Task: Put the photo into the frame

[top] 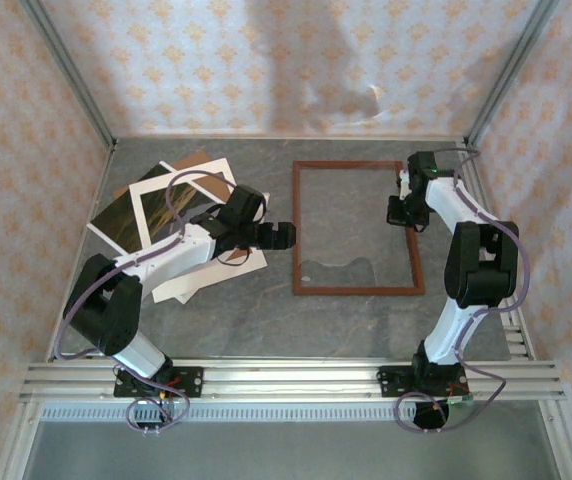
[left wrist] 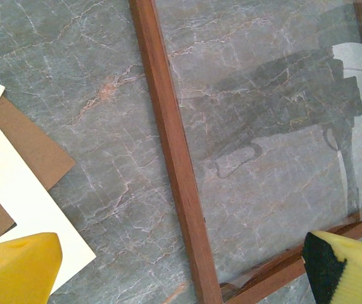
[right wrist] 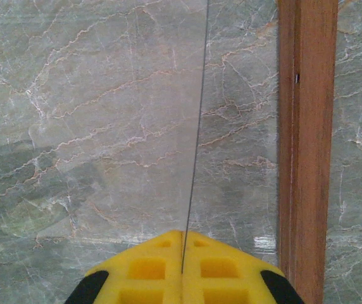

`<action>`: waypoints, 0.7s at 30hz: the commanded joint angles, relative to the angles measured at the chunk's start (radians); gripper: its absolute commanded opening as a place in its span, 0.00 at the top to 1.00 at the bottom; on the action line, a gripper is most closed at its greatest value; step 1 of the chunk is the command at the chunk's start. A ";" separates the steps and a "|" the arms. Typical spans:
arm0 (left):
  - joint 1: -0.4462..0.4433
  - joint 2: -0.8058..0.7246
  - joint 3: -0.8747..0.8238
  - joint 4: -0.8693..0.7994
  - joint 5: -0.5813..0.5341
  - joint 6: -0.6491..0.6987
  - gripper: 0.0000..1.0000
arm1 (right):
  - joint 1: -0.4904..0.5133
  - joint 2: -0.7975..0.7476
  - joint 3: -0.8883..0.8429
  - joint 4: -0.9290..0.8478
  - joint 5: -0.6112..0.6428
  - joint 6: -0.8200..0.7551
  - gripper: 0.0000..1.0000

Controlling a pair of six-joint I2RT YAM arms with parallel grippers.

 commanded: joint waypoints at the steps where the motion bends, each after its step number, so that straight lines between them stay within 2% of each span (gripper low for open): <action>1: -0.012 -0.028 0.017 -0.024 -0.031 0.018 0.01 | -0.009 0.000 0.007 -0.017 0.011 -0.004 1.00; 21: -0.011 -0.031 0.012 -0.014 -0.031 0.009 0.01 | -0.010 -0.002 0.006 -0.025 0.017 -0.003 1.00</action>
